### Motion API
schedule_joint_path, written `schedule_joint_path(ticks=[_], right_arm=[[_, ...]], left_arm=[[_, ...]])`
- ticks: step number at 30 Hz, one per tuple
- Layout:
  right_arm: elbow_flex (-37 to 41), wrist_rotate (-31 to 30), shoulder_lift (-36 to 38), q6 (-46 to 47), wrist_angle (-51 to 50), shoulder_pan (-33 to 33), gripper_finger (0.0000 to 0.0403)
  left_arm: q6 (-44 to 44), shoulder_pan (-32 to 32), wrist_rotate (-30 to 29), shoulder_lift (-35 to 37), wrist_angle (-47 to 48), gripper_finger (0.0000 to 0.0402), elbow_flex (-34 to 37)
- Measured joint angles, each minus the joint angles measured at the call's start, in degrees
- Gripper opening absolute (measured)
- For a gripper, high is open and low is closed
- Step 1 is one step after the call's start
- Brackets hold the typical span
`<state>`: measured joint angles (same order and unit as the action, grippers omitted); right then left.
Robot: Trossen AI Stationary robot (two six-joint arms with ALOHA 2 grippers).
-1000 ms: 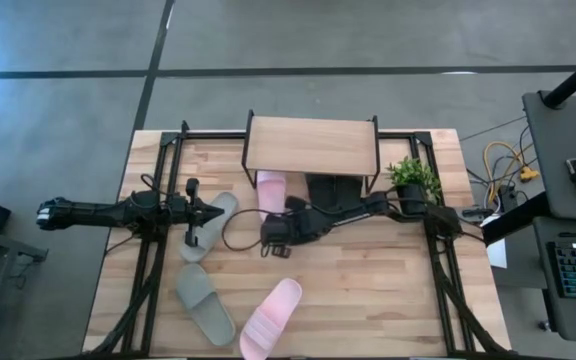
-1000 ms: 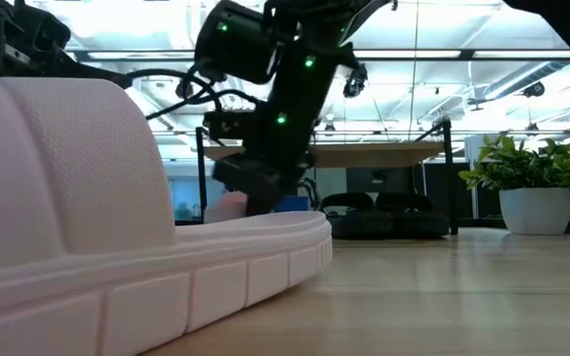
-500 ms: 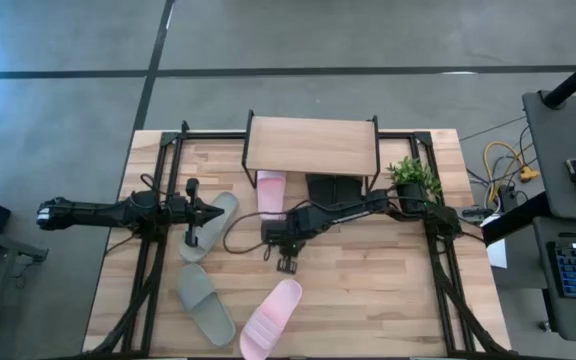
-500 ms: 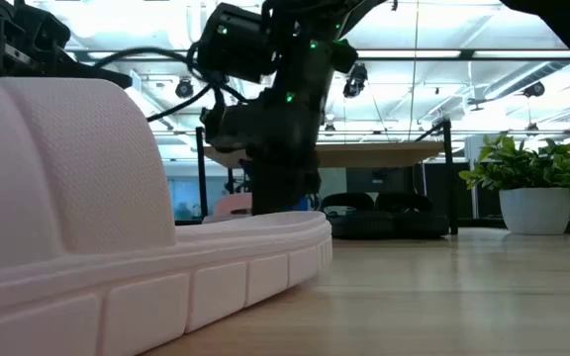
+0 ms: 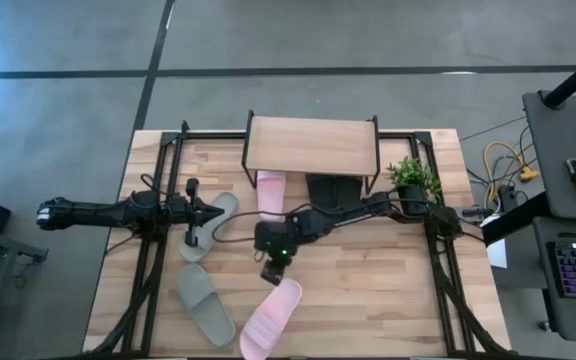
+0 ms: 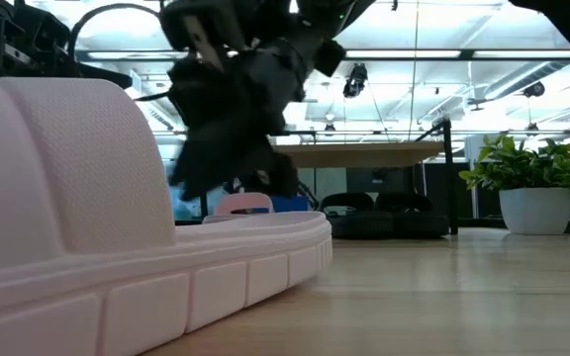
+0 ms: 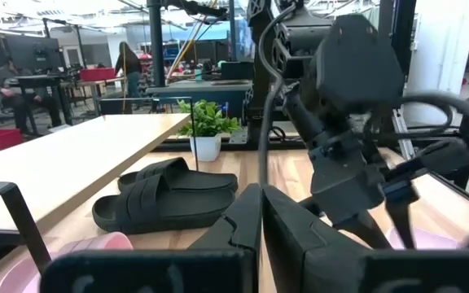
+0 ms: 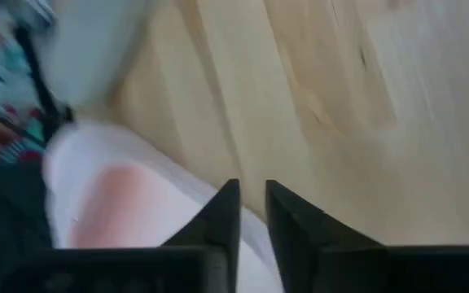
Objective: Pick and place slides into the shelf
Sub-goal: Put the right pink slide under the shelf
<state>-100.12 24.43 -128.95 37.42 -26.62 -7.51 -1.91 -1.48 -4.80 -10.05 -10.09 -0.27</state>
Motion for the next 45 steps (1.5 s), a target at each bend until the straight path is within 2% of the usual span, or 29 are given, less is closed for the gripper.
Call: schedule_joint_path(ticks=[3, 8, 11, 15, 24, 38, 41, 45], right_arm=[[0.0, 1.6, 0.0, 4.7, 4.4, 0.0, 0.0111], [0.0, 9.9, 0.0, 9.0, 5.4, -0.6, 0.0179], [0.0, 12.8, 0.0, 9.5, 5.4, -2.2, 0.0203], [0.0, 13.5, 0.0, 11.0, 5.5, -5.4, 0.0217], [0.0, 13.0, -1.5, 13.9, 7.0, -8.2, 0.0219], [0.0, 11.9, -6.9, 21.1, 23.4, -10.3, 0.0217], [0.0, 10.0, -6.9, 19.8, 23.2, -10.4, 0.0195], [0.0, 10.1, -6.9, 19.5, 23.0, -10.3, 0.0130]], left_arm=[[0.0, 0.0, 0.0, 0.0, 0.0, 0.0000, 0.0], [0.0, 0.0, 0.0, 0.1, 0.0, 0.0000, 0.0], [0.0, 0.0, 0.0, 0.0, 0.0, 0.0000, 0.0], [0.0, 0.0, 0.0, 0.0, 0.0, 0.0000, 0.0], [0.0, 0.0, 0.0, 0.1, 0.0, 0.0000, 0.0], [0.0, 0.0, 0.0, 0.1, 0.0, 0.0000, 0.0], [0.0, 0.0, 0.0, 0.1, 0.0, 0.0000, 0.0], [0.0, 0.0, 0.0, 0.1, 0.0, 0.0000, 0.0]])
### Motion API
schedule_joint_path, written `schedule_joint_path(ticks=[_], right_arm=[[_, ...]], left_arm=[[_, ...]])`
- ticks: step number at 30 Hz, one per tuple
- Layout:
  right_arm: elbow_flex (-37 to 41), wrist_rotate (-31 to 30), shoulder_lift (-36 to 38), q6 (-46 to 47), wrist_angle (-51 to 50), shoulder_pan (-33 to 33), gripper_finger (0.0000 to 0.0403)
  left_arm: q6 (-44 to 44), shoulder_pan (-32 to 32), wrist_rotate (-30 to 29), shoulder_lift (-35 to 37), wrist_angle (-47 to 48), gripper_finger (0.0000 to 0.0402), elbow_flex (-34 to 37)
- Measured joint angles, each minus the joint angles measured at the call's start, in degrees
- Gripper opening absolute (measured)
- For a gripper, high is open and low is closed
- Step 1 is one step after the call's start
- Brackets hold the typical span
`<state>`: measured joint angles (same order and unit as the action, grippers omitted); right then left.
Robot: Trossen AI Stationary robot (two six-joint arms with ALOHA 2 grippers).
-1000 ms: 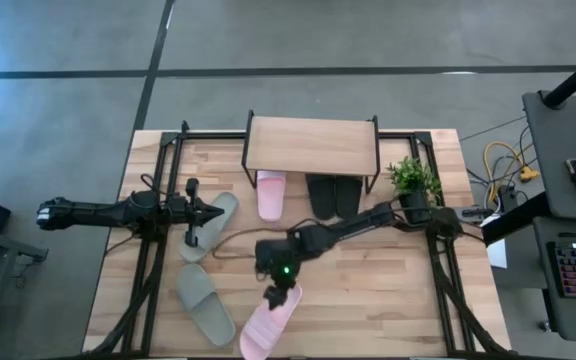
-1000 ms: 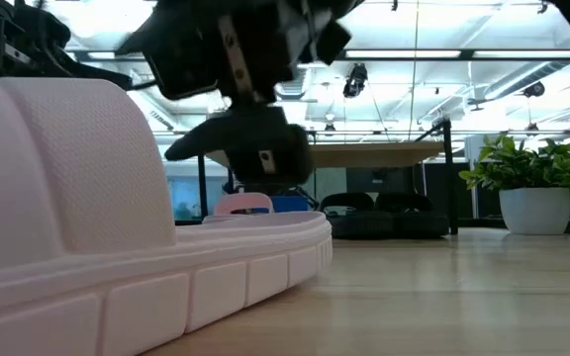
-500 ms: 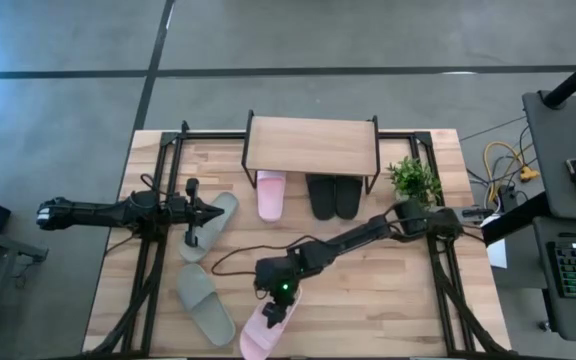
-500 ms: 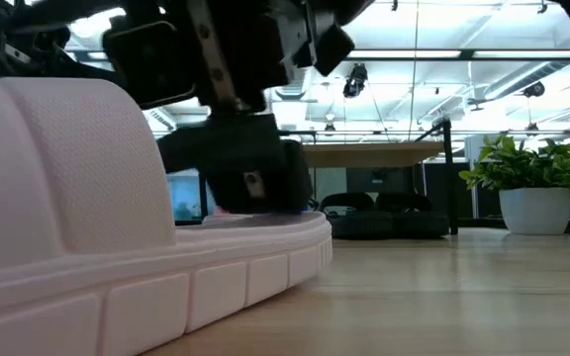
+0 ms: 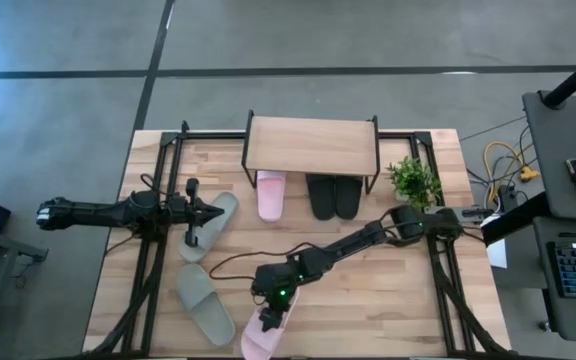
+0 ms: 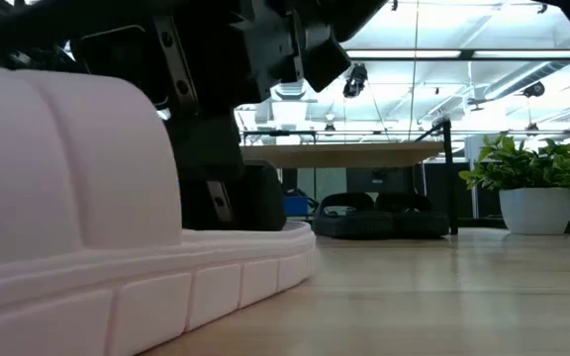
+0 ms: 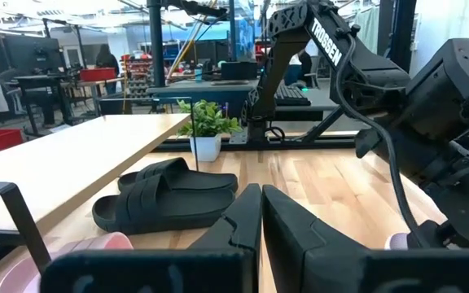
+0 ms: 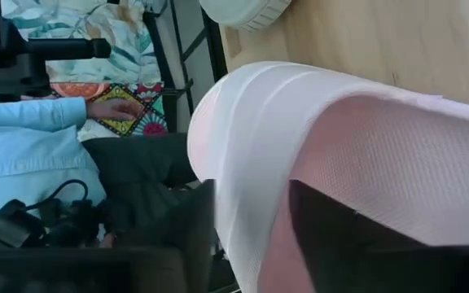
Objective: Pick and place slides into the shelf
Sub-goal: Put the right pink slide under the shelf
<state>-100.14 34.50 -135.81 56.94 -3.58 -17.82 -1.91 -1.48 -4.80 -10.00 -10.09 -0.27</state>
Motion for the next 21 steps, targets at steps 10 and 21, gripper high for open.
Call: schedule_joint_path(ticks=[10, 21], right_arm=[[0.1, -11.3, 3.3, -5.1, -4.3, 0.4, 0.0014], [0.1, -50.7, 13.6, 32.5, -36.5, 0.9, 0.0013]], left_arm=[[0.0, 0.0, 0.0, 0.0, 0.0, 0.0000, 0.0], [0.0, 0.0, 0.0, 0.0, 0.0, 0.0000, 0.0]])
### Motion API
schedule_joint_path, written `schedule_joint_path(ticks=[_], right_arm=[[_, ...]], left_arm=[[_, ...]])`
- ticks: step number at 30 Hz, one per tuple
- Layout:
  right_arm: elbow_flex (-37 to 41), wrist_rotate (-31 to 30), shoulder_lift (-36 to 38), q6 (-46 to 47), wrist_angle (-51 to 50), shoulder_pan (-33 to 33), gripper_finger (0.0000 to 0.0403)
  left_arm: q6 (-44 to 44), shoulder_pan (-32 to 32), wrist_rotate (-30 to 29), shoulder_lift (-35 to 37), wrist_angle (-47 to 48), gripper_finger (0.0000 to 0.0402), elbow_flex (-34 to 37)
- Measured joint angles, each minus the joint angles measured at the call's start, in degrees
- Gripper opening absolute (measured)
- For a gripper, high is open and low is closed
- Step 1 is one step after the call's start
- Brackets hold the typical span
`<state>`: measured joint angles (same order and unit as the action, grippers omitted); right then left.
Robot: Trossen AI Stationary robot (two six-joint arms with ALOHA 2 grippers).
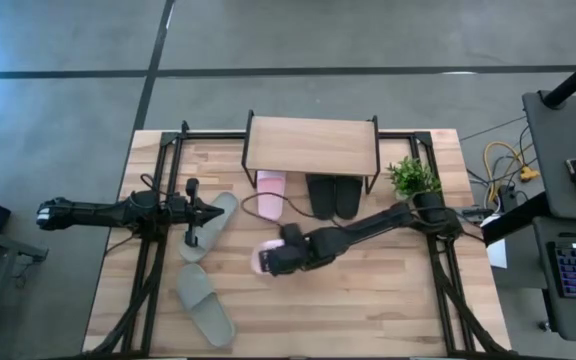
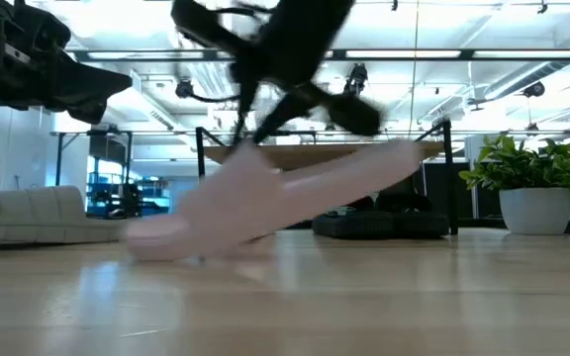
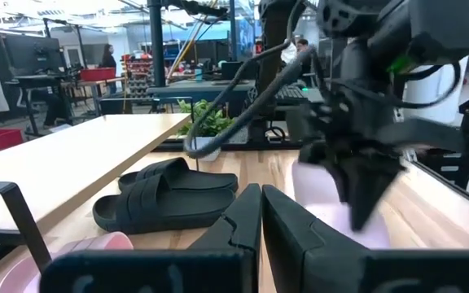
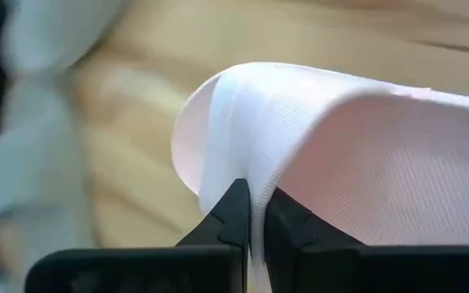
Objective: Pick and place slides into the shelf
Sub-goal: Put the right pink slide under the shelf
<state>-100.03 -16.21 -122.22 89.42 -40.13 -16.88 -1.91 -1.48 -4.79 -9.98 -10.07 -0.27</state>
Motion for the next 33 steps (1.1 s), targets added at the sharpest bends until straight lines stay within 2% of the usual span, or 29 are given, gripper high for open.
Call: schedule_joint_path(ticks=[3, 8, 11, 14, 18, 21, 25, 30, 33], right_arm=[[0.0, -4.0, 1.5, 11.1, -7.6, -1.6, 0.0013], [0.0, -13.6, 1.8, 30.1, -13.4, -3.9, 0.0013], [0.0, -17.2, 1.5, 34.9, -16.4, -4.0, 0.0013], [0.9, -18.2, 1.2, 30.4, -17.8, -3.8, 0.0013], [2.9, -19.8, 1.1, 29.1, -17.1, -3.9, 0.0023], [5.3, -20.1, 1.1, 30.3, -15.9, -4.0, 0.0053], [8.1, -18.4, 1.1, 30.0, -13.6, -3.9, 0.0117], [8.3, -11.1, 1.4, 16.0, -13.3, -3.8, 0.0189], [6.8, -9.2, 2.2, -1.9, -13.4, -4.1, 0.0212]], left_arm=[[0.0, 0.0, 0.0, 0.0, 0.0, 0.0000, 0.0], [0.0, 0.0, 0.0, 0.0, 0.0, 0.0000, 0.0], [0.0, 0.0, 0.0, 0.0, 0.0, 0.0000, 0.0], [0.0, 0.0, 0.0, -0.1, 0.0, 0.0000, 0.0], [0.0, 0.0, 0.0, -0.1, -0.1, 0.0000, 0.0], [0.0, 0.0, 0.0, 0.0, 0.0, 0.0000, 0.0], [0.0, 0.0, 0.0, 0.0, 0.0, 0.0000, 0.0], [0.0, 0.0, 0.0, 0.0, 0.0, 0.0000, 0.0], [0.0, 0.0, 0.0, 0.0, 0.0, 0.0000, 0.0]])
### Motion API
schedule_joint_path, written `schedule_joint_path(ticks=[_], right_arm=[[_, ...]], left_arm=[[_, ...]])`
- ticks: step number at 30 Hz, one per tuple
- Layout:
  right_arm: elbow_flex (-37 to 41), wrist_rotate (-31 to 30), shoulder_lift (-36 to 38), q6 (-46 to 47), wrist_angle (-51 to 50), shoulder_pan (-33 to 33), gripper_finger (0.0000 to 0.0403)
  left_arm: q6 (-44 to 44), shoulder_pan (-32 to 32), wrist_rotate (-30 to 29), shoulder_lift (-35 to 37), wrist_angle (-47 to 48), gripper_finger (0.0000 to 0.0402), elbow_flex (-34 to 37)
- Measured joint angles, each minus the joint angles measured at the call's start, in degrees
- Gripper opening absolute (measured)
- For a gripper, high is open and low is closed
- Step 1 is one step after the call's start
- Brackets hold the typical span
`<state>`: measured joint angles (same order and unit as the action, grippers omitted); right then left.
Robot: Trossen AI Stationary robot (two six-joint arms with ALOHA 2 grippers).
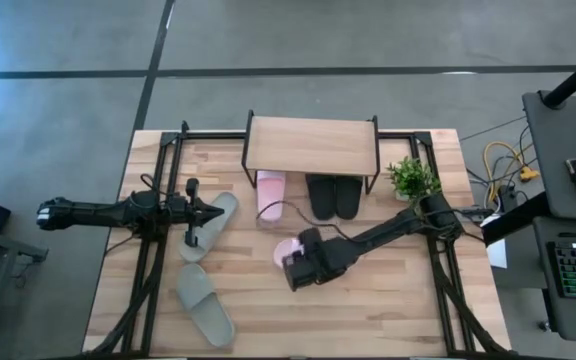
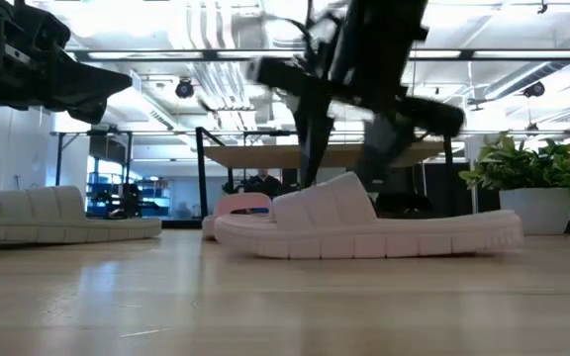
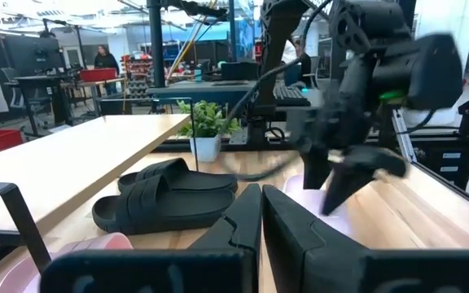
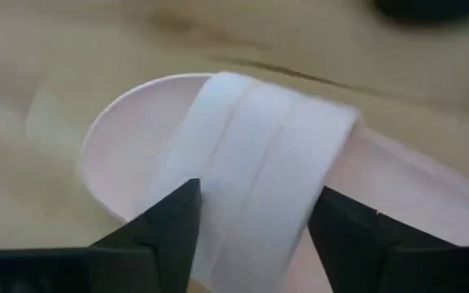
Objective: Pick and place slides into the shelf
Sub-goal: Put the right pink slide under the shelf
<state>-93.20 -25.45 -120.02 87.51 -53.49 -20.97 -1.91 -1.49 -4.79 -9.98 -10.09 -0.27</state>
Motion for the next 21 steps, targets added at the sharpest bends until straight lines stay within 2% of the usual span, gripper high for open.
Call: schedule_joint_path(ticks=[4, 10, 15, 17, 21], right_arm=[[-1.9, -0.7, 1.6, -28.0, 0.0, -0.7, 0.0222], [-2.5, -3.8, 4.5, -53.6, -0.3, 0.1, 0.0223], [-2.1, -7.8, 6.2, -83.3, -2.5, 0.2, 0.0224], [-1.4, -6.8, 5.9, -91.6, -3.3, 0.5, 0.0224], [1.4, -5.2, 5.5, -101.3, -3.0, 0.8, 0.0224]], left_arm=[[0.0, 0.0, 0.0, 0.0, 0.0, 0.0000, 0.0], [0.0, 0.0, 0.0, 0.0, 0.0, 0.0000, 0.0], [0.0, 0.0, 0.0, 0.0, 0.0, 0.0000, 0.0], [0.0, 0.0, 0.0, 0.0, 0.0, 0.0000, 0.0], [0.0, 0.0, 0.0, 0.0, 0.0, 0.0000, 0.0]])
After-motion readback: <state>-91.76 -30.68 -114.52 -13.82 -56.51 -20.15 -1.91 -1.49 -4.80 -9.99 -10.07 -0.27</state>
